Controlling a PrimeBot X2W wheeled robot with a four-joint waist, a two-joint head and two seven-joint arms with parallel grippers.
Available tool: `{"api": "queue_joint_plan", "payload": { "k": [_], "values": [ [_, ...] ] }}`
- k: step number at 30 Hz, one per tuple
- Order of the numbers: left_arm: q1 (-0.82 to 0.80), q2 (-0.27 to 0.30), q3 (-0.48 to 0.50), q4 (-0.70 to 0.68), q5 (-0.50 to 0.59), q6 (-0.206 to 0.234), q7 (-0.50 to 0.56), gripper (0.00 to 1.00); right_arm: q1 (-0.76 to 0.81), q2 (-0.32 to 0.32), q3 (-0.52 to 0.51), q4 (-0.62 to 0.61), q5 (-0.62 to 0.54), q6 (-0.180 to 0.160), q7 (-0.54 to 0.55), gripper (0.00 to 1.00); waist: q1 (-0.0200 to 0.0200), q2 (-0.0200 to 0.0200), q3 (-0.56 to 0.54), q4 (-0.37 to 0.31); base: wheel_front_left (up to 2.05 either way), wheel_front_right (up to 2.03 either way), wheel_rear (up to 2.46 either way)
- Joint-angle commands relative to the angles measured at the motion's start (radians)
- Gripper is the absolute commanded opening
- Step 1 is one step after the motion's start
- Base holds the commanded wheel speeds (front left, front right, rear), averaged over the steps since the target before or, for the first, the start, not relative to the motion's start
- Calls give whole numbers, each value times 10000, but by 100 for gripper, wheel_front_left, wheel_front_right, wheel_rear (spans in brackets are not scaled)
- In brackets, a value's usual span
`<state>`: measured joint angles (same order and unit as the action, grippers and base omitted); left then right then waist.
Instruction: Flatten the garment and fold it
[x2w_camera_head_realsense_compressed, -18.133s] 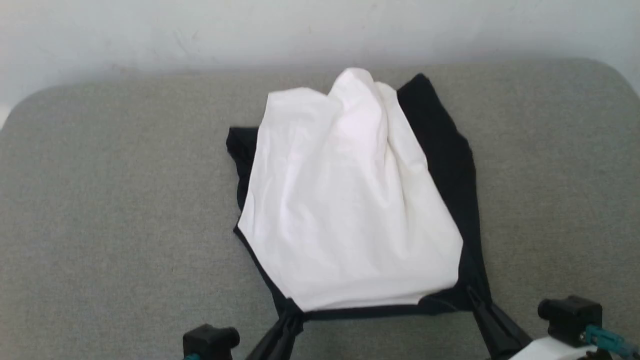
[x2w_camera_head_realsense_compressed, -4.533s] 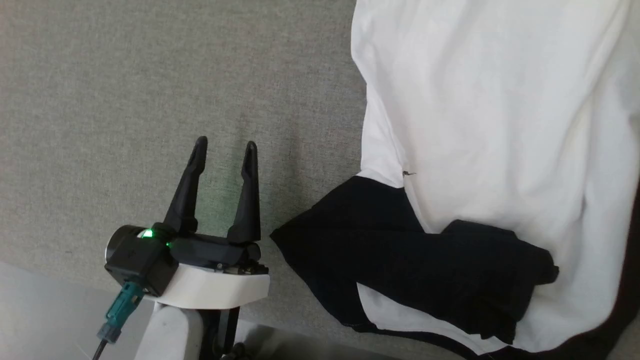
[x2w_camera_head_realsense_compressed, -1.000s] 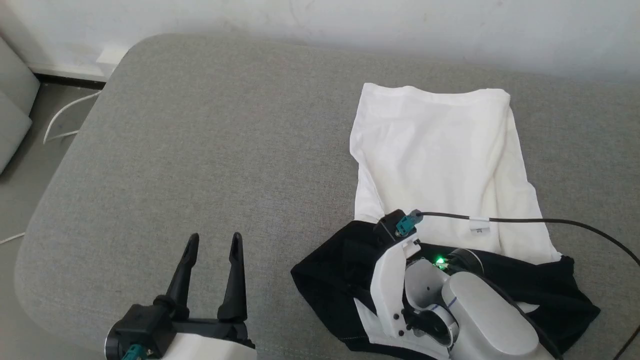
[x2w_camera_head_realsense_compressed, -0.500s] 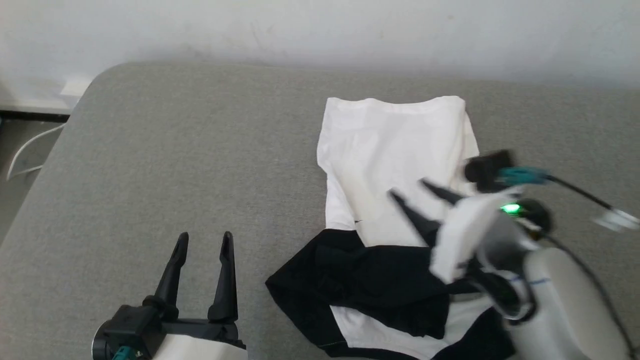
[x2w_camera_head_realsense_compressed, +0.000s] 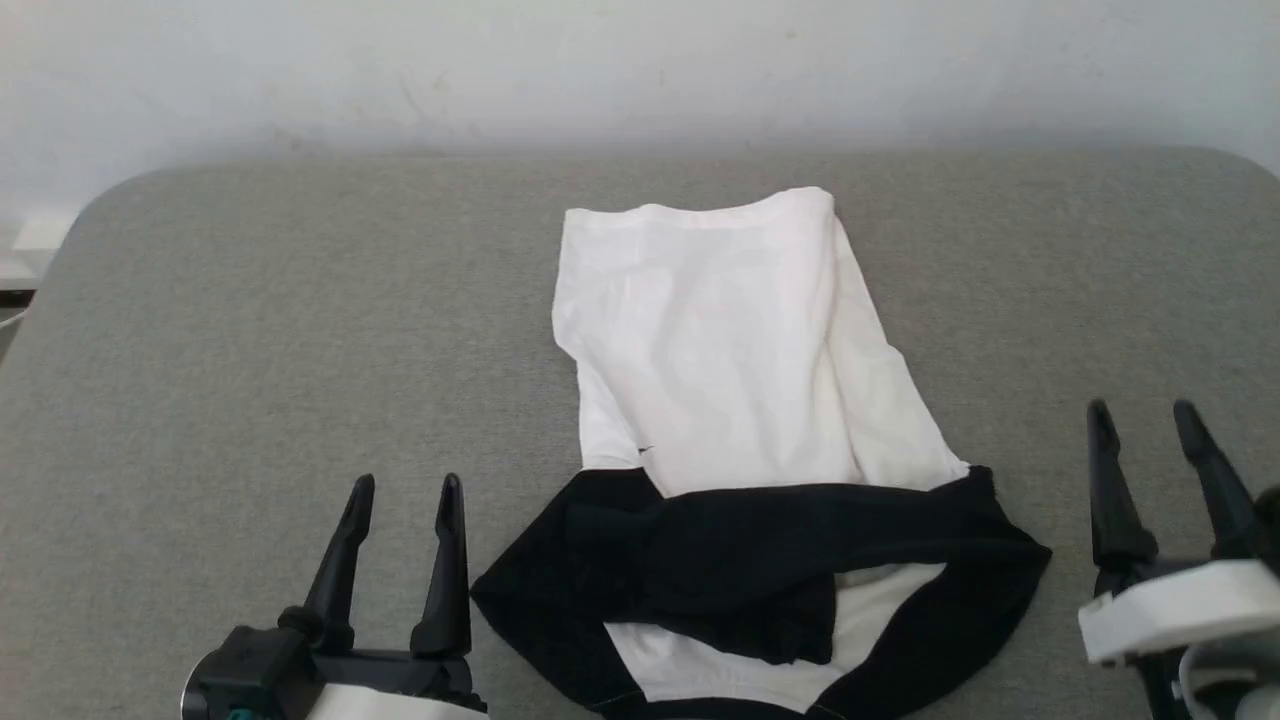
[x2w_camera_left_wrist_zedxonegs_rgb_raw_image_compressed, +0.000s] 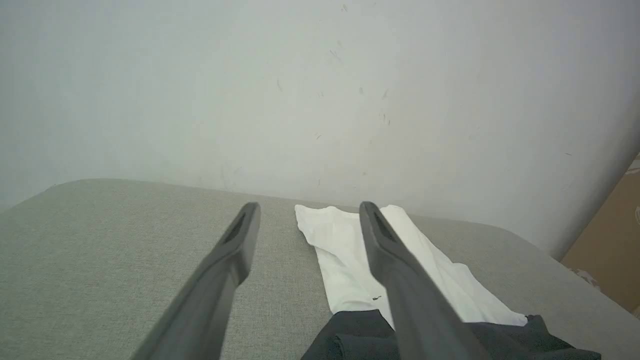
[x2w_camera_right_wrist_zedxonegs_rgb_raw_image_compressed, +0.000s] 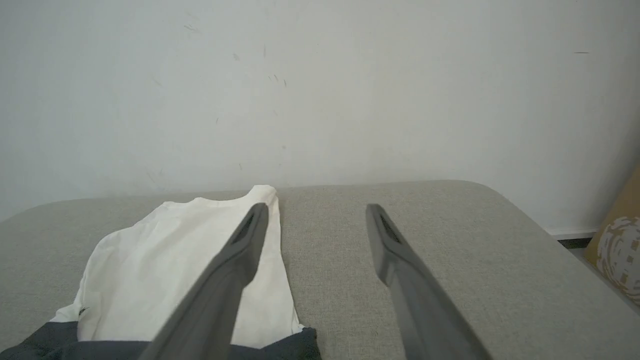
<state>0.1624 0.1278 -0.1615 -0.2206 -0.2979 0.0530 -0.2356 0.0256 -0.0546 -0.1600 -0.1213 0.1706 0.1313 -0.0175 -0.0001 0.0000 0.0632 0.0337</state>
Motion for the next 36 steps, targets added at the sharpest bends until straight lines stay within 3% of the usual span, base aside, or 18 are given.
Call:
{"api": "queue_joint_plan", "payload": {
  "k": [1, 11, 17, 23, 29, 36],
  "values": [
    [80, 60, 15, 54, 70, -55, -68, 100, 203, 39, -22, 119, 29, -6, -306, 100, 1, 0, 61, -233, 0, 0, 0],
    [-840, 374, 94, 43, 151, -98, 469, 100, 310, 42, 181, 539, 323, -6, -1523, 100, 1, 0, 725, -666, 0, 0, 0],
    [-3667, 1178, -110, 79, 339, -705, 2451, 100, -79, 42, 110, 260, 246, -6, -1706, 100, 1, 0, 1734, -573, 0, 0, 0],
    [-7254, 1735, -379, 1102, 154, -1349, 4543, 100, -630, 42, 70, 135, 197, -6, -1835, 100, 1, 0, 3004, -611, 0, 0, 0],
    [-10018, 1649, -646, 2966, -413, -1597, 5981, 100, -1185, 43, 286, 169, 130, -6, -1984, 100, 1, 0, 4036, -870, 0, 0, 0],
    [-11704, 1641, -844, 4433, -1030, -1707, 7508, 100, -1624, 43, 462, 61, 148, -6, -2171, 100, 1, 0, 4980, -1345, 0, 0, 0]
  ]
}}
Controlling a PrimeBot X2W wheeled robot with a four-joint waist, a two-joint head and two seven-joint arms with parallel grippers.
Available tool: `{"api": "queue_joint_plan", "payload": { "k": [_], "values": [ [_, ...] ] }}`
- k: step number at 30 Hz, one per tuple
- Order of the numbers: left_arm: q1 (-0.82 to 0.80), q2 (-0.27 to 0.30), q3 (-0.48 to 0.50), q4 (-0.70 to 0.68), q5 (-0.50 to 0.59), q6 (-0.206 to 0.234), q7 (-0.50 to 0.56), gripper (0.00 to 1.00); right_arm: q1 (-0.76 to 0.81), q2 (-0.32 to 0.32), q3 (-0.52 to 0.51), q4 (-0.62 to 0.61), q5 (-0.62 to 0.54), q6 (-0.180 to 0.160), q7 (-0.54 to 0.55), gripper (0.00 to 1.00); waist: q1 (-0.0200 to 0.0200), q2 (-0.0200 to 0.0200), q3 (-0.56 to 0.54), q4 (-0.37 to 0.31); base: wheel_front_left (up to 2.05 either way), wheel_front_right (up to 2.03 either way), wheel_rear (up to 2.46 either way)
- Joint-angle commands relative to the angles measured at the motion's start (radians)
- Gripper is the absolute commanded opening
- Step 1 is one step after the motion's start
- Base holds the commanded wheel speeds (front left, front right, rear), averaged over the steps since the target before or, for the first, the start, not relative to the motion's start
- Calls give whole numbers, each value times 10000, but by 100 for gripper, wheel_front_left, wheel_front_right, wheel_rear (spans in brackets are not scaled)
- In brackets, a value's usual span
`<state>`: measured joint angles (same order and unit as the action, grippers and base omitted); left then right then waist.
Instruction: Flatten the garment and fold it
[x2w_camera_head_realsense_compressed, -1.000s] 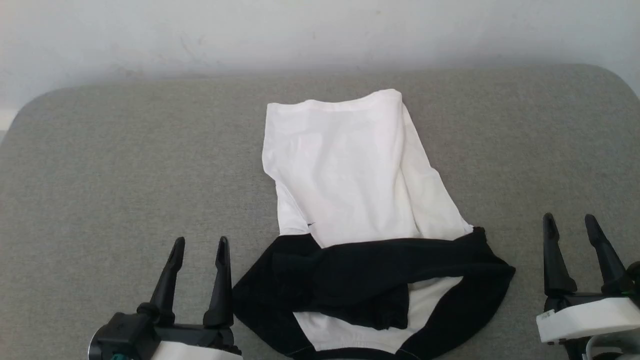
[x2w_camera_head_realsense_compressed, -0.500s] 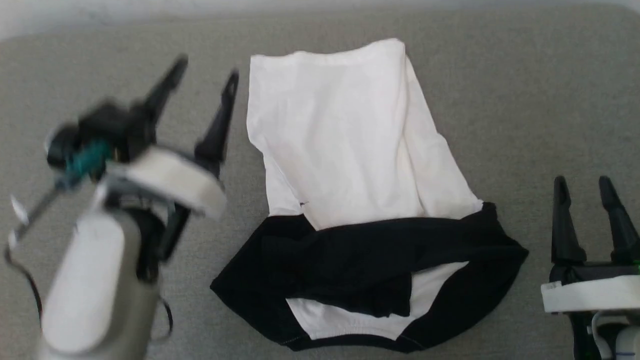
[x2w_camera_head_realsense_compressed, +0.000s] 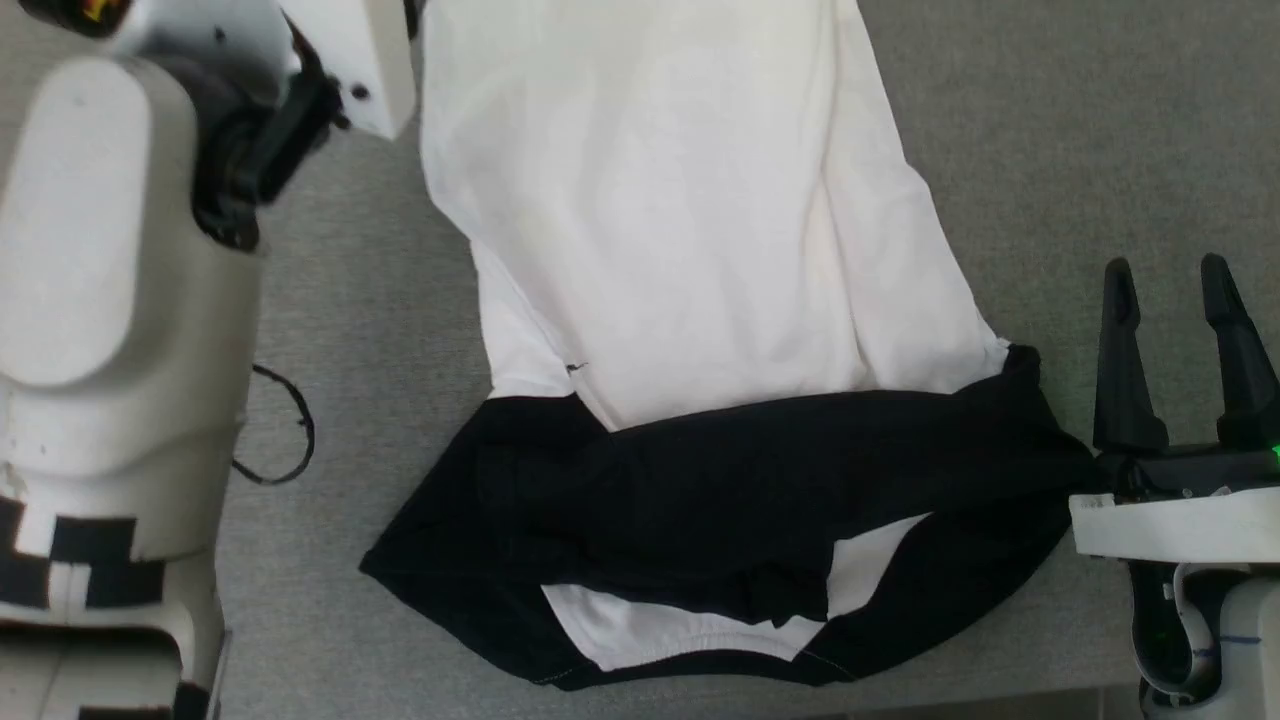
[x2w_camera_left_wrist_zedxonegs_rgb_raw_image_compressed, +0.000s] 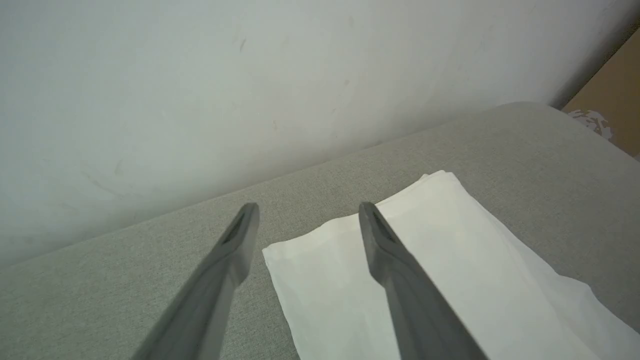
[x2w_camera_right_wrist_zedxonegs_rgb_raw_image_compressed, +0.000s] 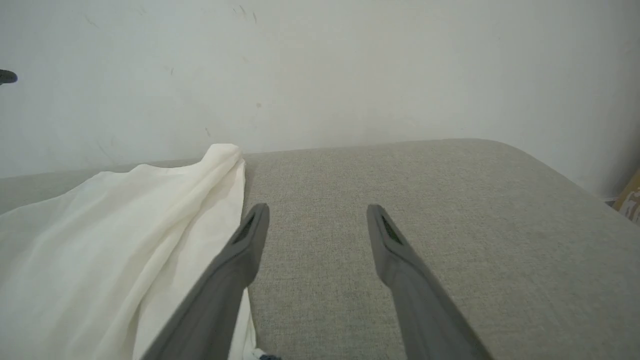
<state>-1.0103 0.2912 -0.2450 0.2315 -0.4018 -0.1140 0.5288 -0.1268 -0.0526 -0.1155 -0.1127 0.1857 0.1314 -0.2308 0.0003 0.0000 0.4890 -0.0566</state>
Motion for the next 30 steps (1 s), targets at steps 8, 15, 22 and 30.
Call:
{"api": "queue_joint_plan", "payload": {
  "k": [8, 15, 22, 30],
  "values": [
    [-1111, 495, 14, 1064, 6, 155, 1407, 100, -484, 24, 171, -59, 99, -7, -200, 100, -3, 0, 1732, -1033, 0, 0, 0],
    [-1432, 706, 121, 1471, 37, 564, 2037, 100, -604, 24, 241, 142, 260, -7, -276, 100, -3, 0, 2246, -1372, 0, 0, 0],
    [-1407, 1001, 186, 1514, 221, 978, 2281, 100, -727, 24, 241, 230, 270, -7, -303, 100, -3, 0, 2420, -1483, 0, 0, 0],
    [-1174, 990, 105, 1431, -211, 1076, 3686, 0, -814, 24, 201, 283, 211, -7, -308, 100, -3, 0, 2388, -1419, 0, 0, 0]
  ]
}}
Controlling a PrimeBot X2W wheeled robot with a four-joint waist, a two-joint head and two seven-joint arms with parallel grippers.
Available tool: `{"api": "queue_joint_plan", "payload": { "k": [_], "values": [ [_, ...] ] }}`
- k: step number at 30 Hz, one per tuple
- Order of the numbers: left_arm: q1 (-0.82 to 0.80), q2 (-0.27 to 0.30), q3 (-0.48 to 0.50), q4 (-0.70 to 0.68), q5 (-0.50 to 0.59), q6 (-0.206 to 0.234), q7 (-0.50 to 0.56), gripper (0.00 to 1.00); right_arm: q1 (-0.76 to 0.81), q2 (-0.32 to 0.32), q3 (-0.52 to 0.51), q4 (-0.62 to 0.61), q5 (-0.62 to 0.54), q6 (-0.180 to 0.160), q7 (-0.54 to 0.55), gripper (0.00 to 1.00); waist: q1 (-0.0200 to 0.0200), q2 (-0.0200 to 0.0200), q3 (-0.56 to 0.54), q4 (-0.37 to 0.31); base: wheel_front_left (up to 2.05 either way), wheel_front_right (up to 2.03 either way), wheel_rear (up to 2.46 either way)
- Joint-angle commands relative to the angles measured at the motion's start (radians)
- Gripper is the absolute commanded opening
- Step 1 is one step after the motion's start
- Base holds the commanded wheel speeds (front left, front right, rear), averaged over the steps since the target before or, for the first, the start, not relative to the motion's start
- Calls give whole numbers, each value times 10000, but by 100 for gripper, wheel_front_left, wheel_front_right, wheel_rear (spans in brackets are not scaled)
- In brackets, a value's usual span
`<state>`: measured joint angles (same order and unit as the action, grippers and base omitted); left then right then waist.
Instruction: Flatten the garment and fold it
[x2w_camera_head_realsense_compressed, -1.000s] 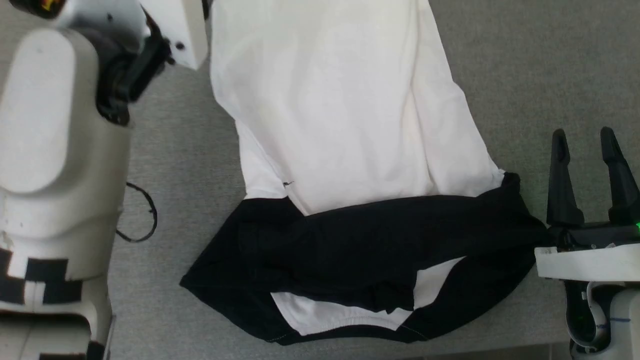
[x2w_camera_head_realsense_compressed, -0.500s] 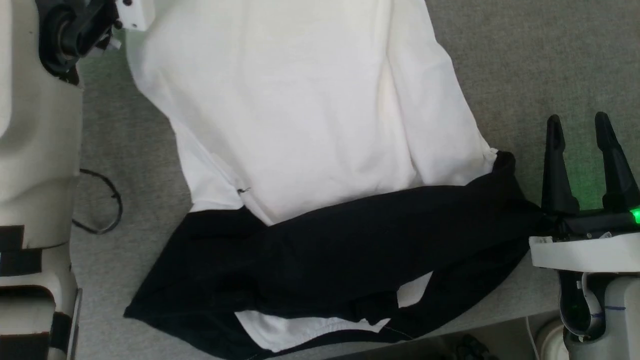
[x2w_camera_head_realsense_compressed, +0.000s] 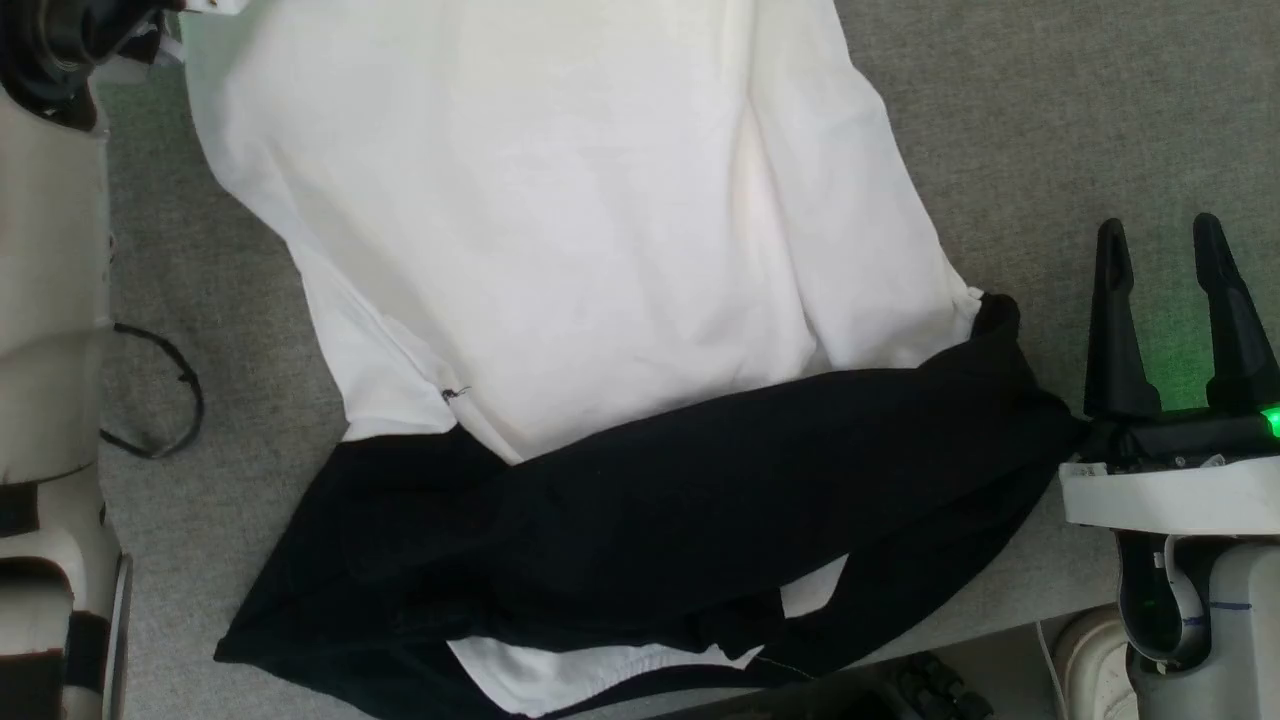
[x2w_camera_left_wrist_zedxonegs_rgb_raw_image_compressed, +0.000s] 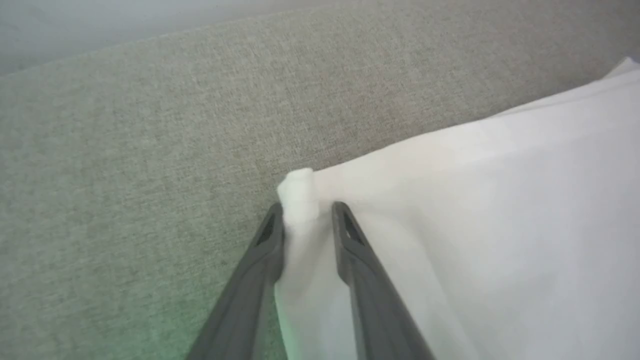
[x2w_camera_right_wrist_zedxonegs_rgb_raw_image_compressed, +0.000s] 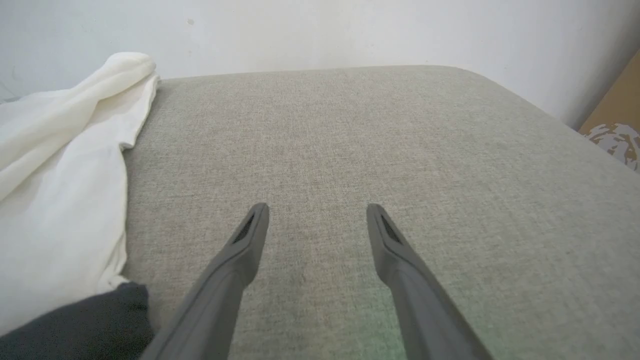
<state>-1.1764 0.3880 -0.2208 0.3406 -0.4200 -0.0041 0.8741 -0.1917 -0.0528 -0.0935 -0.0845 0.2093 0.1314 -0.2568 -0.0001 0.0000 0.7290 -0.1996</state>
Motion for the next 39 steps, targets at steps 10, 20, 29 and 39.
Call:
{"api": "queue_joint_plan", "payload": {
  "k": [10, 20, 29, 39],
  "values": [
    [718, 70, -66, -201, -294, -375, -529, 0, -188, 26, -7, 94, -165, -7, -48, 100, 1, 0, -404, 91, 0, 0, 0],
    [1685, -181, -21, 191, -768, -689, -1652, 0, -4, 26, 5, -4, -910, -7, 116, 100, 1, 0, -1586, 728, 0, 0, 0],
    [2182, -310, 179, 296, -1147, -742, -2300, 0, -1617, 26, 665, -897, -2090, -7, 1549, 100, 1, 0, -2265, 1315, 0, 0, 0],
    [1928, -661, 36, -50, -1431, -821, -2413, 0, -5966, -1220, 1524, 499, -1357, -7, 5530, 100, 1, 0, -2127, 1834, 0, 0, 0]
  ]
}}
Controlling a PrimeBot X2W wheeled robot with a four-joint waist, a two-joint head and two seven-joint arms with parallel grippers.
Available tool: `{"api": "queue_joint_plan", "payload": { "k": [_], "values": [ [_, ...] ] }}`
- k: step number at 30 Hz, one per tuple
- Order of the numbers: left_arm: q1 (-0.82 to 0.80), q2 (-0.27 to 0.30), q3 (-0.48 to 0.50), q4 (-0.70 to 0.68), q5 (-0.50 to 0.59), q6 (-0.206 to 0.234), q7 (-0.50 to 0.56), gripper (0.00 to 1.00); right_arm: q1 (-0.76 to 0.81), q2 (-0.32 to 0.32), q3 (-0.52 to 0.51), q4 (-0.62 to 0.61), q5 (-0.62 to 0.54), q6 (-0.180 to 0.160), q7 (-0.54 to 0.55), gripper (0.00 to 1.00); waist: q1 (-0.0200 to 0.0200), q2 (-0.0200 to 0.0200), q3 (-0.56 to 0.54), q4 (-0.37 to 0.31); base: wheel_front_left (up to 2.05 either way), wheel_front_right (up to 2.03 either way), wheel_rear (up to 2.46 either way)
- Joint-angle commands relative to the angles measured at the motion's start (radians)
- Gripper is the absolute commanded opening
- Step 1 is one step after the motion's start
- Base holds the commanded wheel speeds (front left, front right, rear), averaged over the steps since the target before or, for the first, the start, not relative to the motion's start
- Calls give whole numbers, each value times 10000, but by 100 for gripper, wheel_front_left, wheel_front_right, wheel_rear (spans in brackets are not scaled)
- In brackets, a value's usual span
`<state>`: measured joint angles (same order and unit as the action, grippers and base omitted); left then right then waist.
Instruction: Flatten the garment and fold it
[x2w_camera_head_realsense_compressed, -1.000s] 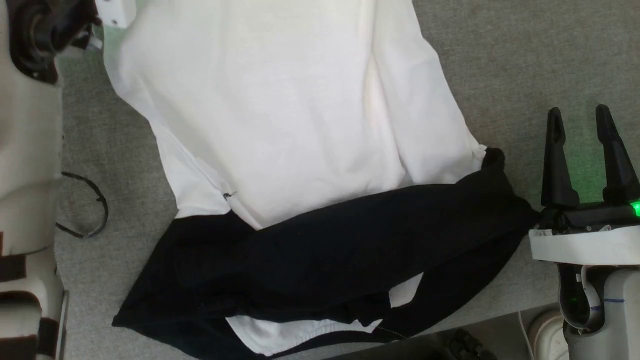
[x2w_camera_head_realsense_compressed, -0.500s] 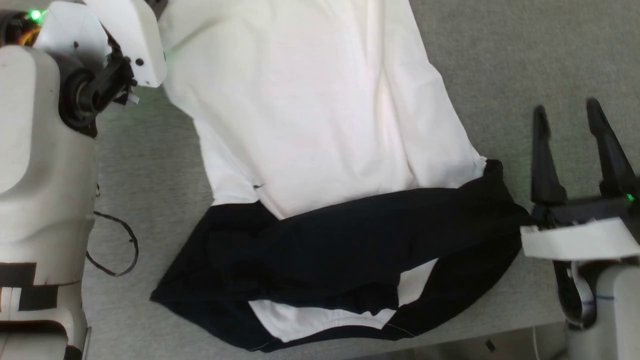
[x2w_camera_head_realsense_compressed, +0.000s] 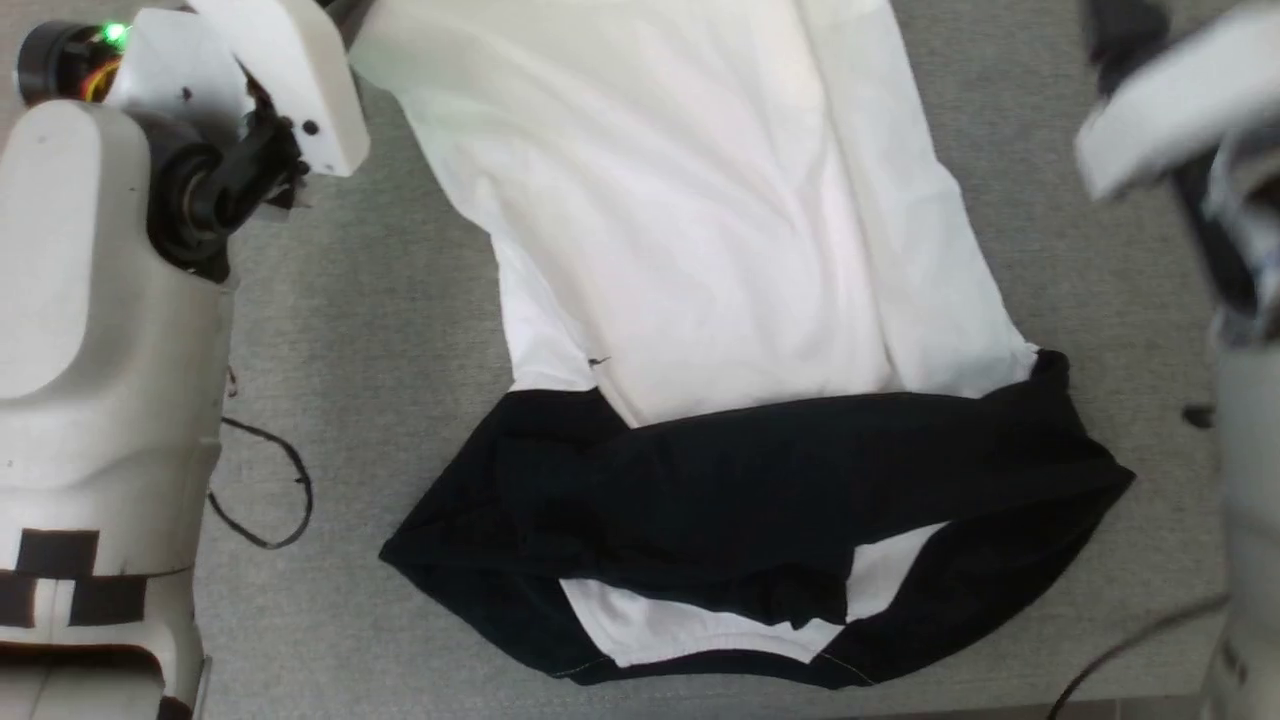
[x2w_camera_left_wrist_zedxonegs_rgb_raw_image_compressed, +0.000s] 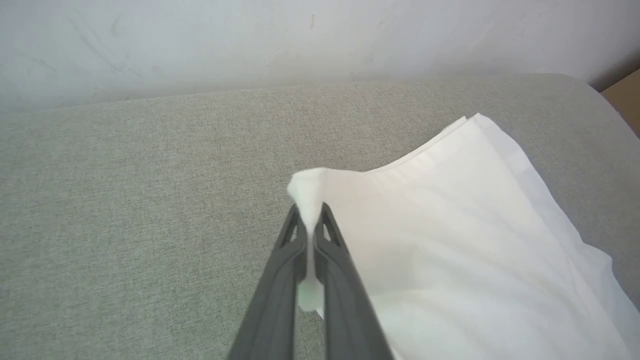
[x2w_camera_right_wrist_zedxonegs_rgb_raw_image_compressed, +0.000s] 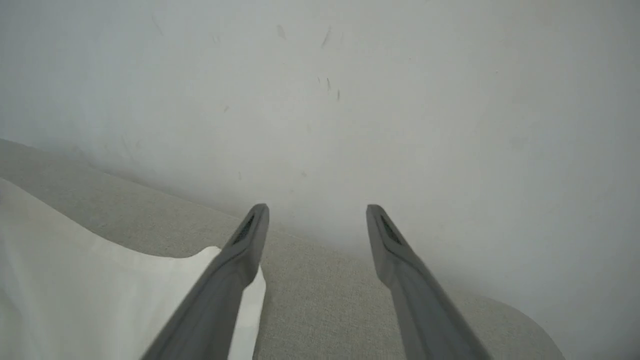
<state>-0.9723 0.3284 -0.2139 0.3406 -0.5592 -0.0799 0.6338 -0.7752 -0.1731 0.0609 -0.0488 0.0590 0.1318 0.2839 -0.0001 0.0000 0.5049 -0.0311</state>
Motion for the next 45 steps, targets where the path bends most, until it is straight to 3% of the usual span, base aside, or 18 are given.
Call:
{"api": "queue_joint_plan", "payload": {
  "k": [1, 6, 11, 36, 37, 38, 39, 40, 45],
  "values": [
    [-164, -90, -66, -98, -47, -73, 1, 0, -498, -106, -29, 509, 312, -11, 563, 100, 1, 0, 178, 210, 0, 0, 0],
    [-419, -225, -208, -322, -90, -103, 34, 0, -1853, -411, 250, 2388, 1062, -11, 2902, 100, 1, 0, 558, 533, 0, 0, 0],
    [-654, -487, -409, -530, -156, -133, 41, 0, -2871, -475, 245, 3524, 1356, -11, 3962, 100, 1, 0, 1011, 921, 0, 0, 0],
    [-1313, -1120, -1019, -485, -386, -245, -128, 0, -4086, -245, -149, 6069, 678, -11, 3978, 100, 1, 0, 1906, 1946, 0, 0, 0],
    [-1325, -1121, -1026, -474, -390, -241, -129, 0, -4115, -232, -158, 6136, 659, -11, 4032, 89, 1, 0, 1922, 1947, 0, 0, 0],
    [-1336, -1120, -1029, -463, -396, -235, -129, 0, -4143, -219, -165, 6196, 632, -11, 4090, 44, 1, 0, 1937, 1942, 0, 0, 0],
    [-1342, -1116, -1029, -450, -402, -232, -136, 0, -4169, -200, -173, 6234, 608, -11, 4122, 14, 1, 0, 1946, 1934, 0, 0, 0],
    [-1344, -1107, -1028, -432, -408, -231, -146, 0, -4199, -188, -192, 6257, 574, -11, 4133, 0, 1, 0, 1945, 1923, 0, 0, 0],
    [-1312, -1022, -953, -299, -479, -211, -211, 0, -4367, -172, -395, 6285, 237, -11, 3996, 0, 1, 0, 1807, 1842, 0, 0, 0]
  ]
}}
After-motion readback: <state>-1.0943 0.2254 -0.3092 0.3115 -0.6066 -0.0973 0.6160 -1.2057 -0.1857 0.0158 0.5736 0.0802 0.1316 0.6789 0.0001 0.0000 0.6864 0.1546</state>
